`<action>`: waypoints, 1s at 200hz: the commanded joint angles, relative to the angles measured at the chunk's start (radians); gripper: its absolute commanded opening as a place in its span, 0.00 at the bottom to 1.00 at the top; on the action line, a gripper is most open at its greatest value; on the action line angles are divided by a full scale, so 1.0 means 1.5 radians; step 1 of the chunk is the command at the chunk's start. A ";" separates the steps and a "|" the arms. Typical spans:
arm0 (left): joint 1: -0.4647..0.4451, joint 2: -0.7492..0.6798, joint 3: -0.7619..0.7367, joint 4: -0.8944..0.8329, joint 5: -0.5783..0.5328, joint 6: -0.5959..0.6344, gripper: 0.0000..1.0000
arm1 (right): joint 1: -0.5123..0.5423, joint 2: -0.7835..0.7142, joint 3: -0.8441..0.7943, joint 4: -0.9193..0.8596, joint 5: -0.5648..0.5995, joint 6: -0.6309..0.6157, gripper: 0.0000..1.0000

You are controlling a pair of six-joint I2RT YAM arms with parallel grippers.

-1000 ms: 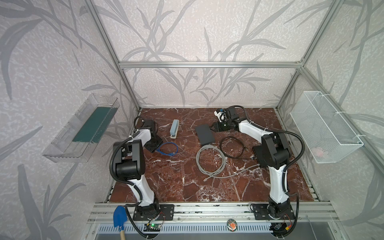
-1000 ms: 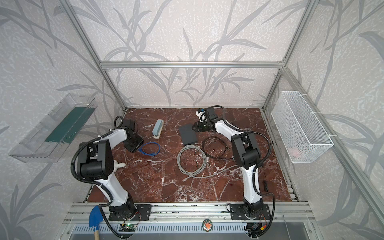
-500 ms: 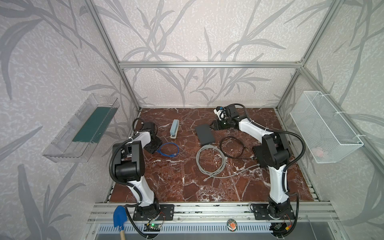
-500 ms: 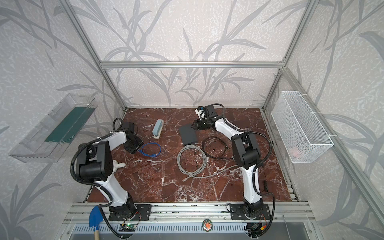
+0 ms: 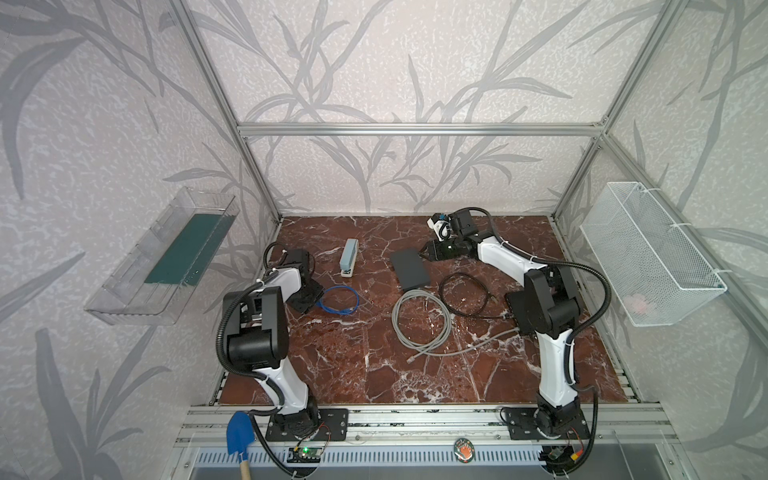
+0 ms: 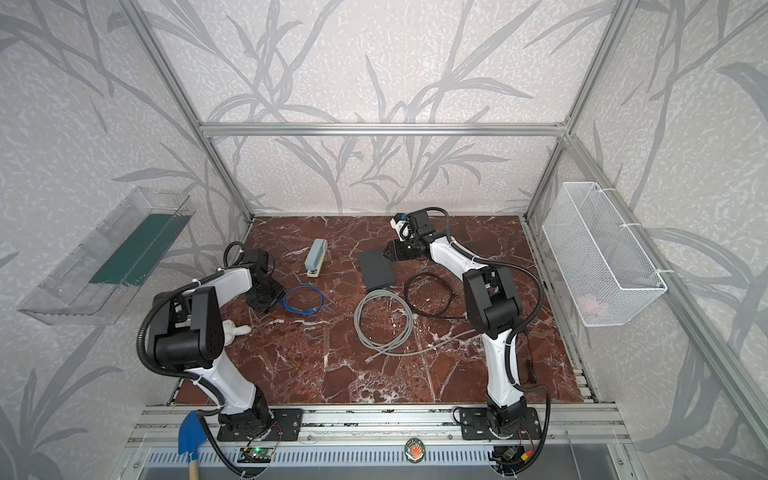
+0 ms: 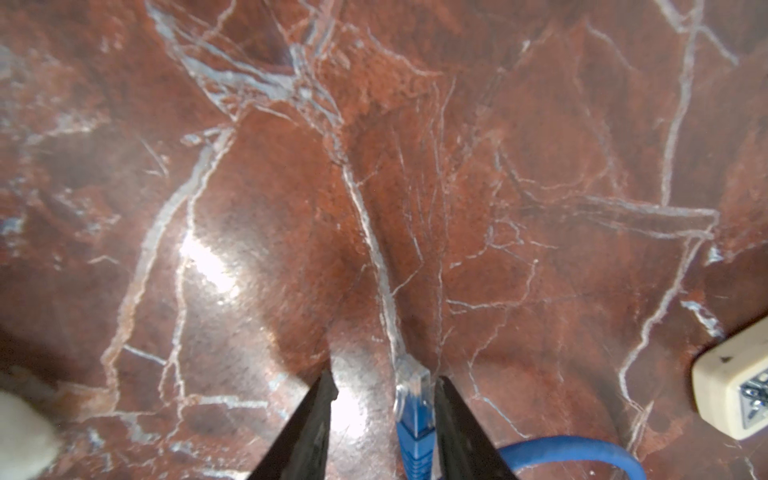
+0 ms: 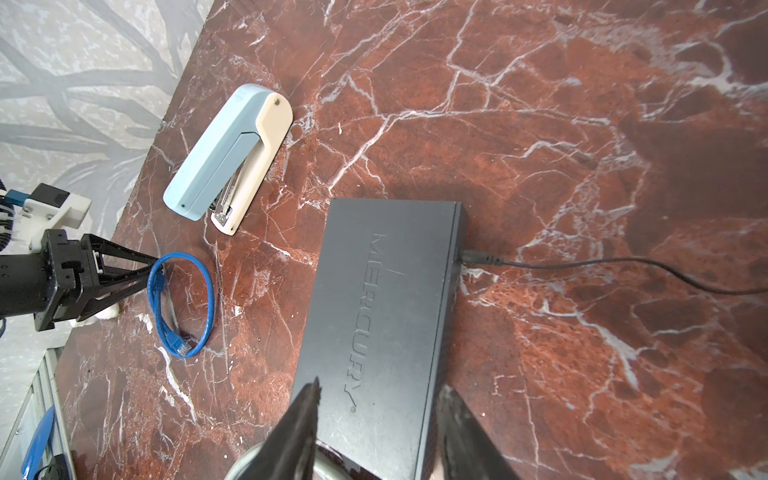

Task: Insert the plug into the switch port

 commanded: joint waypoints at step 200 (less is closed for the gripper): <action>-0.208 -0.013 0.199 -0.021 0.066 0.299 0.10 | 0.021 -0.006 0.045 0.097 -0.228 0.024 0.46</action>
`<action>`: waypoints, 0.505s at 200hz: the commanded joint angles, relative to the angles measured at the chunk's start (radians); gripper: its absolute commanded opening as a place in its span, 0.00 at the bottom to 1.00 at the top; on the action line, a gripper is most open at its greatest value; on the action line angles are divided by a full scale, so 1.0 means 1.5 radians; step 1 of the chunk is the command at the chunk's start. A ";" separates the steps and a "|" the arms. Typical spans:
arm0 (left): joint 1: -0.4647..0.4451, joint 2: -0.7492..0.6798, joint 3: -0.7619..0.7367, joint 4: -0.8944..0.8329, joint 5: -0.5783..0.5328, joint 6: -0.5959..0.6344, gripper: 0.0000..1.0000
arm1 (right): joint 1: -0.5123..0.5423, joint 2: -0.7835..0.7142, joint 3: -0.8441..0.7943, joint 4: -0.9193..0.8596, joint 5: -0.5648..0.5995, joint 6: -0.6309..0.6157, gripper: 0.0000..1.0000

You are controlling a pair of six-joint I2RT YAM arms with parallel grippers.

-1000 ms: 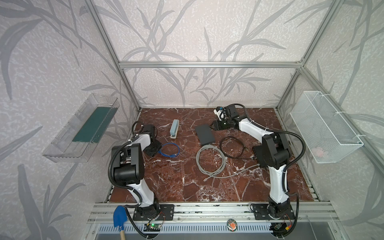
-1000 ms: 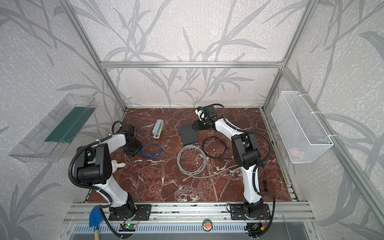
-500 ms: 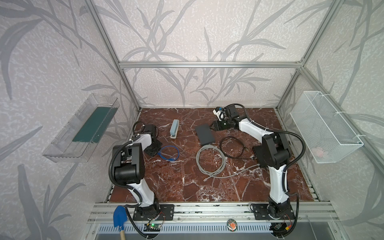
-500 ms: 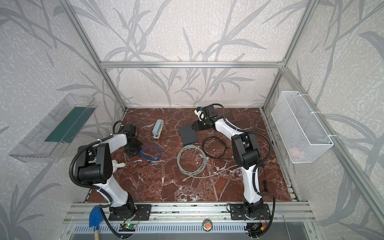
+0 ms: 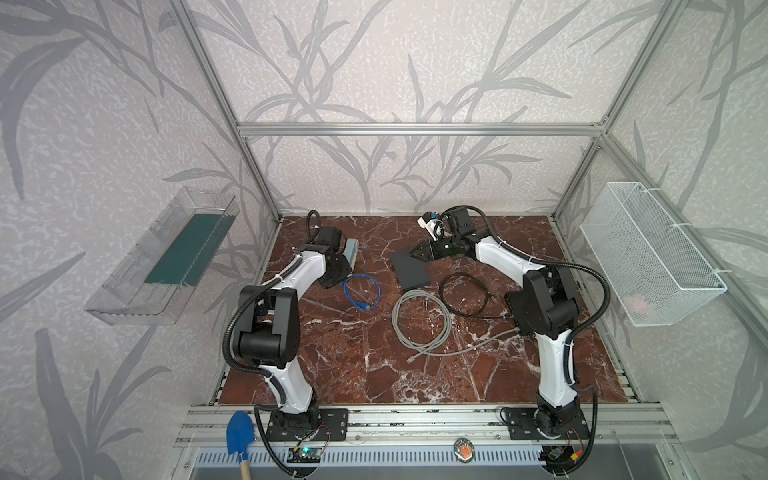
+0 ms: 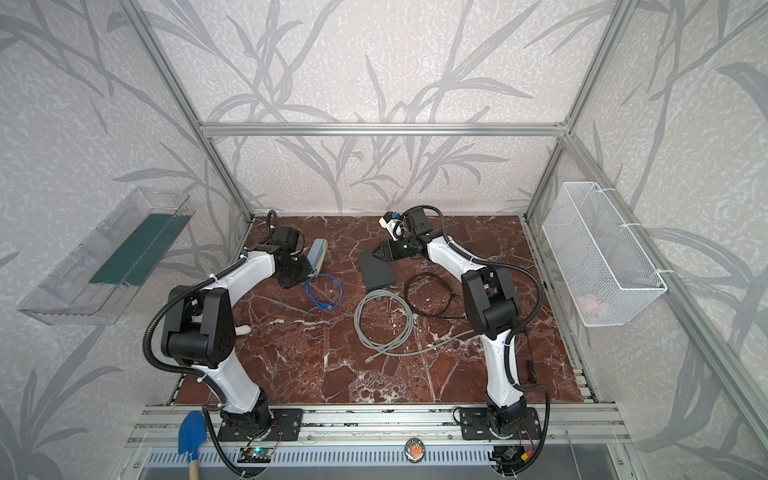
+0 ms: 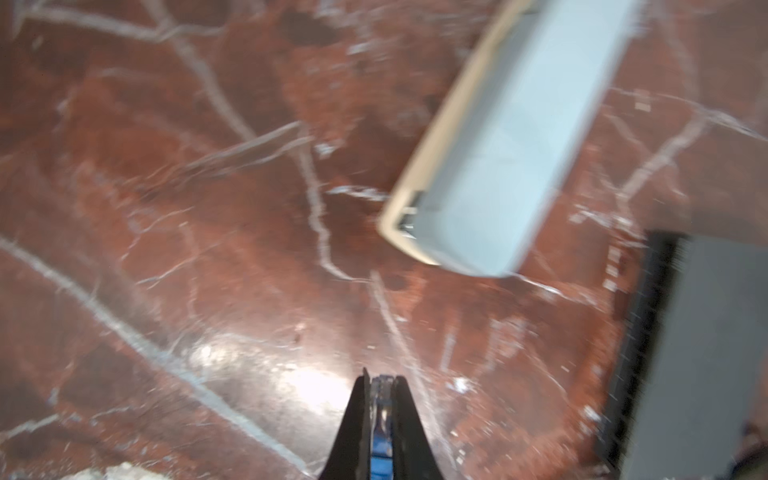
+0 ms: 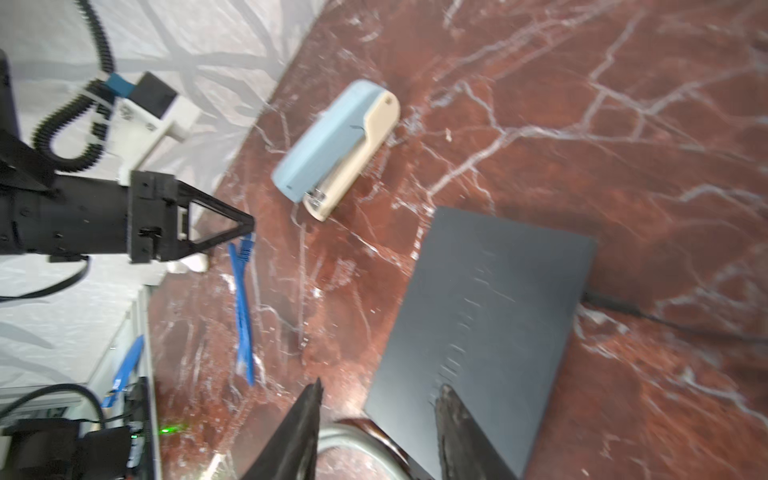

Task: Insert the plug into the switch port

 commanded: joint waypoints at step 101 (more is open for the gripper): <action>-0.104 0.034 0.109 0.153 0.151 0.239 0.10 | 0.041 0.050 0.026 0.162 -0.113 0.195 0.44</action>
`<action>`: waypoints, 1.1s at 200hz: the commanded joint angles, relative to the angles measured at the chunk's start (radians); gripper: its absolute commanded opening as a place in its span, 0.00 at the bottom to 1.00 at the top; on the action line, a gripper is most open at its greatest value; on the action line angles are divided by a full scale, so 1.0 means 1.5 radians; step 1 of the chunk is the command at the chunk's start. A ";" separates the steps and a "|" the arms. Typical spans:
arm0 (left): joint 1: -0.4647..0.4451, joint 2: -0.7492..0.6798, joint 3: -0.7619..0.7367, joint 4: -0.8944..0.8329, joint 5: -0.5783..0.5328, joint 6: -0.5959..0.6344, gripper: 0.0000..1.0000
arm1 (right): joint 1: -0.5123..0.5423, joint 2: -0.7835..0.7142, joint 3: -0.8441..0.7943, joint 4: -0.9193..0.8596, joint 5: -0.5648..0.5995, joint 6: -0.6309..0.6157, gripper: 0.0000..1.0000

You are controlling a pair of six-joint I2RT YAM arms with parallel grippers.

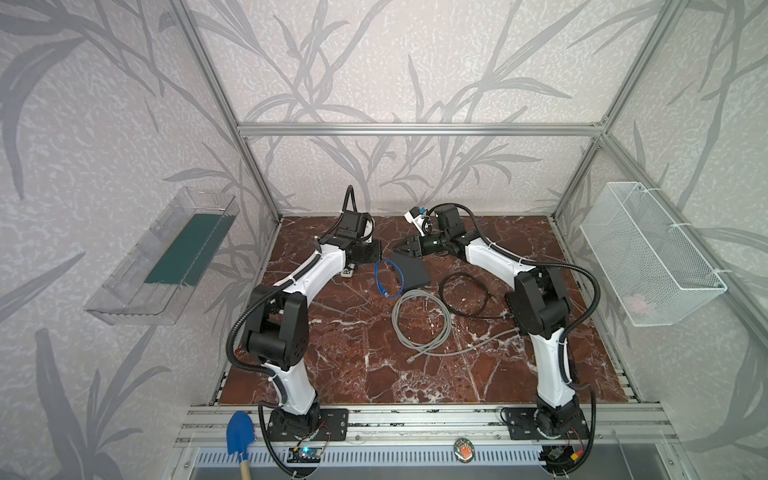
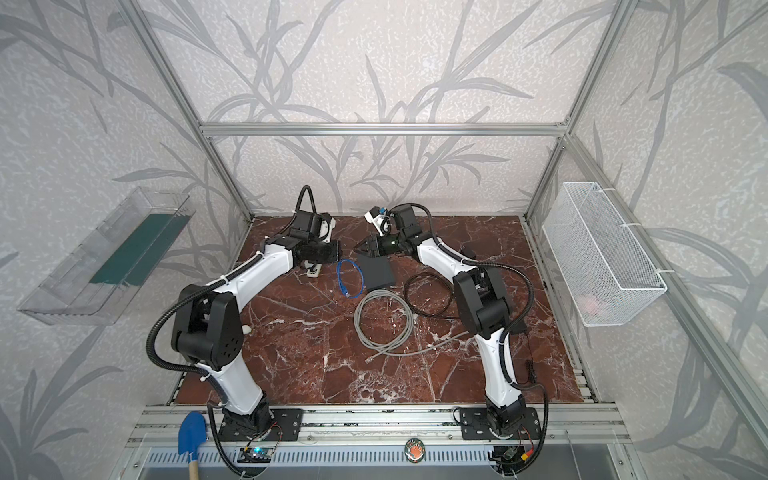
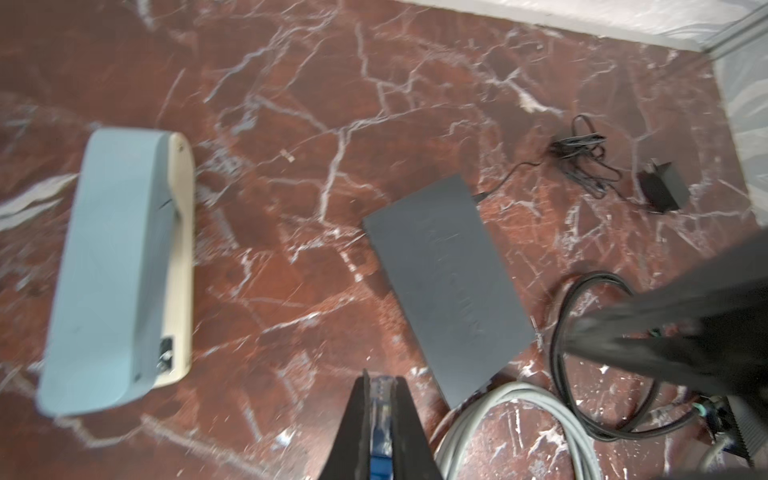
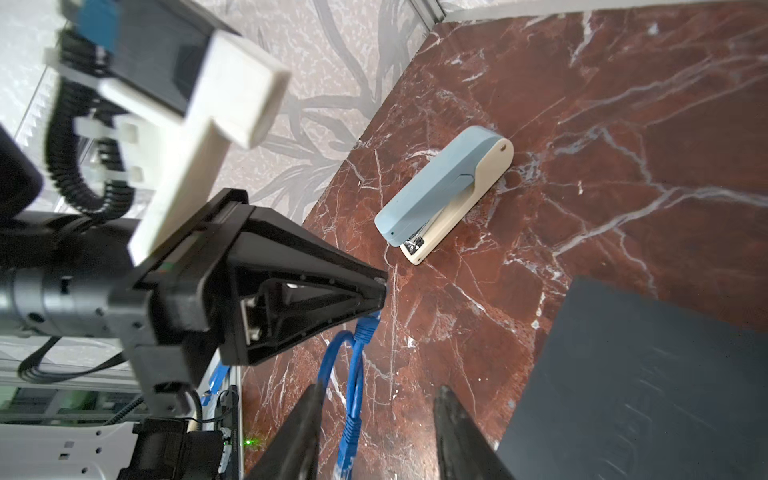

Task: Insert the plug into the switch port

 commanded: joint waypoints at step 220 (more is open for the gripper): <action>-0.029 0.045 0.077 -0.029 0.013 -0.053 0.17 | 0.041 0.044 -0.033 0.085 0.039 0.088 0.16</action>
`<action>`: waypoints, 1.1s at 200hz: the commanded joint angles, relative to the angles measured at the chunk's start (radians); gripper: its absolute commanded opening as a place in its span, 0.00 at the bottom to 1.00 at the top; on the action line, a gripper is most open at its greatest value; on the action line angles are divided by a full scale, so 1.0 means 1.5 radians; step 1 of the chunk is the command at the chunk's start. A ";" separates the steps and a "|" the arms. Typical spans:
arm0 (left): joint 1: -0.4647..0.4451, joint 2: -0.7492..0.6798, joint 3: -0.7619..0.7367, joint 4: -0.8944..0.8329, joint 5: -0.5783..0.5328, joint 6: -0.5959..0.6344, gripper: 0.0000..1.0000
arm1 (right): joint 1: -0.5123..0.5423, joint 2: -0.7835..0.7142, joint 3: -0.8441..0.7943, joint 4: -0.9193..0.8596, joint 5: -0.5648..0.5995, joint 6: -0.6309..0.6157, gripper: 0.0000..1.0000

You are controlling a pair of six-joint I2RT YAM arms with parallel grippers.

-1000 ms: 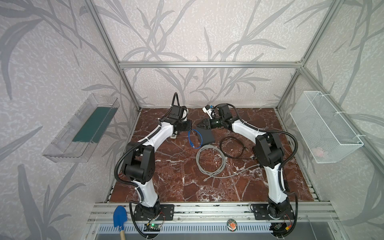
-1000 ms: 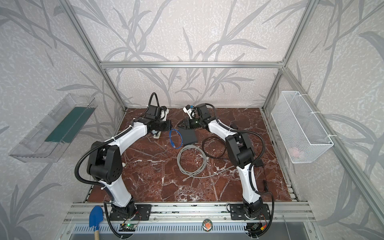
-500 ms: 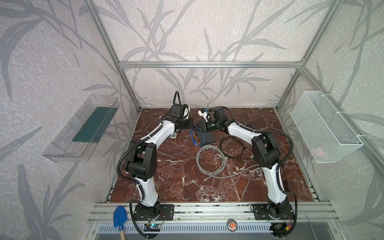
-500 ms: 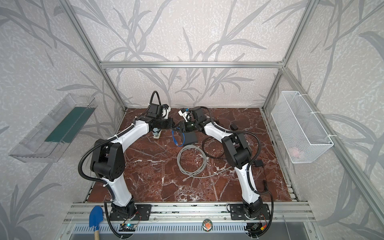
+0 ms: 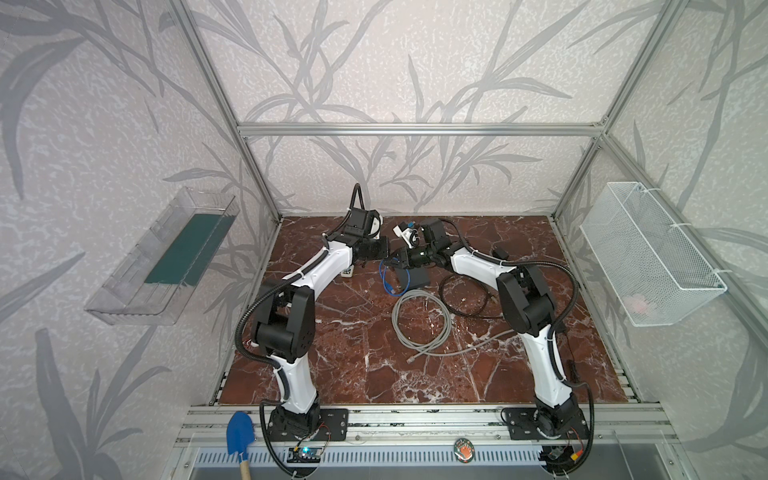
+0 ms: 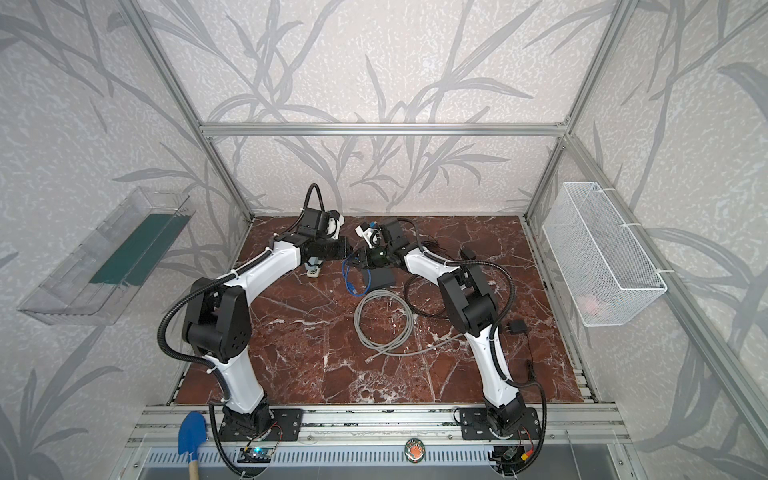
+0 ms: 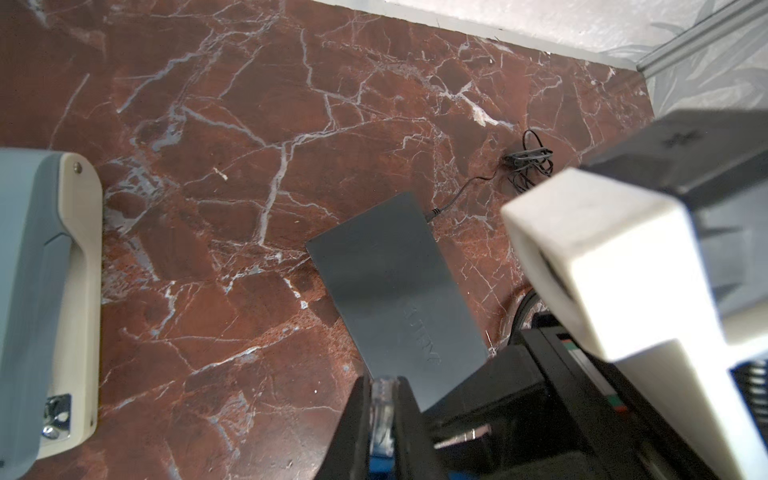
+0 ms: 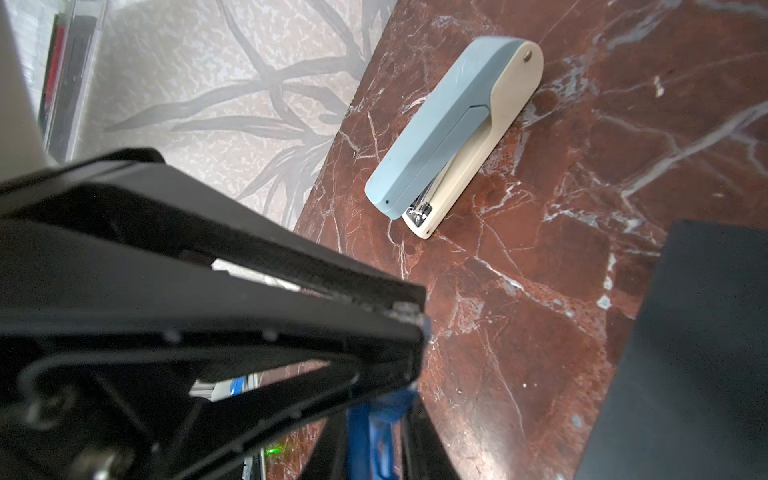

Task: Insert the plug into the switch port

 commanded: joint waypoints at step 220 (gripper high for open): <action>0.062 0.019 -0.168 0.166 0.345 0.020 0.52 | -0.065 -0.059 -0.192 0.337 -0.174 0.015 0.10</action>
